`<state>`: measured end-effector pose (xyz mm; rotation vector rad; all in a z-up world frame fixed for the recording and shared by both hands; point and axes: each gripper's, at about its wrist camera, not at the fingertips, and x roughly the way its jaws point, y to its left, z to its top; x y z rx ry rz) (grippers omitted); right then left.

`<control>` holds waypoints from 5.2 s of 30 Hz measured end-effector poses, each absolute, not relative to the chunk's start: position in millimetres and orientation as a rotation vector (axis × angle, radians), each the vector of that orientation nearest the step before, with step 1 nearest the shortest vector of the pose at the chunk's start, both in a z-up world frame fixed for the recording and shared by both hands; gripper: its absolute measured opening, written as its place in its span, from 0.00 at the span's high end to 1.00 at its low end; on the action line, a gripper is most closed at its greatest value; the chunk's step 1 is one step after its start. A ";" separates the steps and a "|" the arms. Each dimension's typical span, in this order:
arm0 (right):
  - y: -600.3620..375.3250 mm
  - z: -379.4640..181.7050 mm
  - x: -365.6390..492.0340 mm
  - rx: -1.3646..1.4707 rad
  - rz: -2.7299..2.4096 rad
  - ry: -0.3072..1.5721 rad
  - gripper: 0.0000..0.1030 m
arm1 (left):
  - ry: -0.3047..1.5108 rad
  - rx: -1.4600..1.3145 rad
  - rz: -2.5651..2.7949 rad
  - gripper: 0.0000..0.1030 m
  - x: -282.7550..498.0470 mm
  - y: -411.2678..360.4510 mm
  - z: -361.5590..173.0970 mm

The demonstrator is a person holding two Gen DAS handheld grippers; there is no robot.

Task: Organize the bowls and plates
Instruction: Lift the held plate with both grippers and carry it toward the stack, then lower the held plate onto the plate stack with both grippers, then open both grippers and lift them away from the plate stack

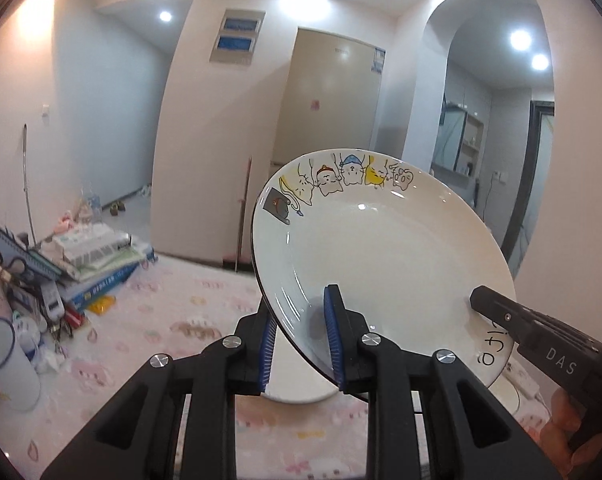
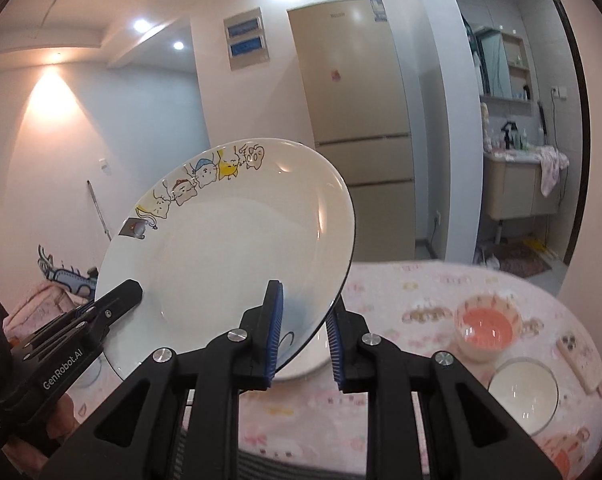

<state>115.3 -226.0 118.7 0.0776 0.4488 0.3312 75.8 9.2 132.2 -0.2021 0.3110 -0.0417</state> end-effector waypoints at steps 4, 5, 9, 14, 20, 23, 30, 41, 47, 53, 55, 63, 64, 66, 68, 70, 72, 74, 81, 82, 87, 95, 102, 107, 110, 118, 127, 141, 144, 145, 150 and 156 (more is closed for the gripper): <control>-213.8 130.4 128.4 0.087 0.343 0.379 0.81 | 0.244 -0.197 -0.020 0.76 88.9 18.5 143.6; -210.4 130.3 133.4 0.089 0.345 0.368 0.80 | 0.230 -0.197 -0.015 0.76 93.7 22.7 143.1; -197.5 118.1 145.3 0.085 0.359 0.358 0.80 | 0.206 -0.176 0.023 0.76 105.7 31.7 127.0; -186.1 88.6 160.1 0.071 0.369 0.396 0.80 | 0.249 -0.177 0.033 0.76 124.5 41.6 93.9; -181.5 52.0 179.6 0.060 0.354 0.464 0.80 | 0.335 -0.151 0.048 0.75 148.1 40.1 53.6; -176.1 38.5 185.0 0.013 0.326 0.478 0.79 | 0.378 -0.148 0.049 0.74 159.9 41.6 34.9; -176.5 8.0 207.9 -0.008 0.327 0.578 0.79 | 0.478 -0.163 0.021 0.74 186.8 45.8 -1.6; -175.5 -25.1 229.8 0.017 0.338 0.762 0.79 | 0.637 -0.154 0.023 0.74 210.7 47.7 -30.8; -176.3 -40.4 241.0 0.024 0.329 0.829 0.79 | 0.701 -0.165 0.020 0.74 220.1 49.4 -43.7; -174.4 -46.4 243.0 0.025 0.320 0.865 0.79 | 0.732 -0.165 0.019 0.74 226.9 49.8 -50.9; -174.7 -47.5 244.0 0.022 0.317 0.870 0.79 | 0.739 -0.164 0.018 0.74 228.9 49.7 -52.9; -178.9 -46.7 252.7 0.034 0.296 0.859 0.79 | 0.740 -0.108 0.030 0.73 243.6 39.1 -47.4; -179.8 -47.0 254.5 0.034 0.292 0.857 0.79 | 0.744 -0.084 0.032 0.73 246.8 35.8 -47.1; -182.2 -49.3 258.4 0.039 0.286 0.859 0.79 | 0.752 -0.046 0.038 0.72 250.7 30.3 -47.9; -184.2 -52.3 261.1 0.039 0.279 0.867 0.79 | 0.759 -0.026 0.037 0.72 254.4 26.4 -50.3; -186.0 -54.1 263.1 0.034 0.266 0.874 0.79 | 0.772 -0.018 0.033 0.71 258.1 22.8 -54.0; -188.1 -56.2 265.5 0.035 0.254 0.885 0.79 | 0.782 -0.015 0.027 0.71 261.7 20.9 -57.6; -189.3 -57.8 266.5 0.029 0.243 0.892 0.79 | 0.789 -0.008 0.018 0.71 264.8 18.7 -60.3; -194.0 -57.9 269.2 0.018 0.213 0.884 0.79 | 0.788 0.010 -0.003 0.70 271.5 13.7 -65.6; -193.4 -57.8 269.3 0.012 0.211 0.881 0.79 | 0.797 0.001 -0.009 0.70 272.6 14.7 -68.1; -190.2 -55.6 267.5 -0.019 0.179 0.871 0.79 | 0.814 -0.026 -0.033 0.70 273.6 16.8 -73.4; -188.9 -55.3 267.5 -0.030 0.172 0.863 0.79 | 0.805 -0.025 -0.002 0.67 266.4 18.1 -69.2; -191.3 -52.6 266.8 -0.026 0.135 0.843 0.84 | 0.784 0.010 0.026 0.60 260.2 16.0 -64.7; -193.2 -50.2 267.3 -0.038 0.121 0.824 0.86 | 0.668 0.087 0.036 0.31 243.6 3.7 -47.0; -192.8 -49.6 268.6 -0.045 0.126 0.822 0.86 | 0.642 0.085 0.036 0.31 239.7 5.1 -41.8; -188.3 -50.7 265.0 -0.082 0.123 0.814 0.84 | 0.586 -0.054 0.060 0.18 233.8 33.2 -31.2; -182.2 -56.0 264.7 -0.117 0.144 0.807 0.80 | 0.539 -0.022 0.093 0.18 228.5 33.7 -25.8; -184.0 -56.5 263.6 -0.067 0.205 0.823 0.74 | 0.489 -0.053 0.072 0.18 222.4 38.3 -20.4; -186.2 -49.1 260.6 -0.049 0.209 0.783 0.67 | 0.457 -0.055 0.061 0.18 217.1 37.3 -16.1; -185.8 -46.5 259.0 -0.052 0.208 0.766 0.66 | 0.449 -0.053 0.059 0.18 215.6 37.1 -15.0; -185.8 -30.1 251.3 -0.056 0.207 0.705 0.62 | 0.431 -0.051 0.066 0.18 200.8 37.2 3.7; -199.8 19.8 233.6 -0.020 0.208 0.578 0.57 | 0.263 0.017 0.092 0.18 161.2 32.3 62.2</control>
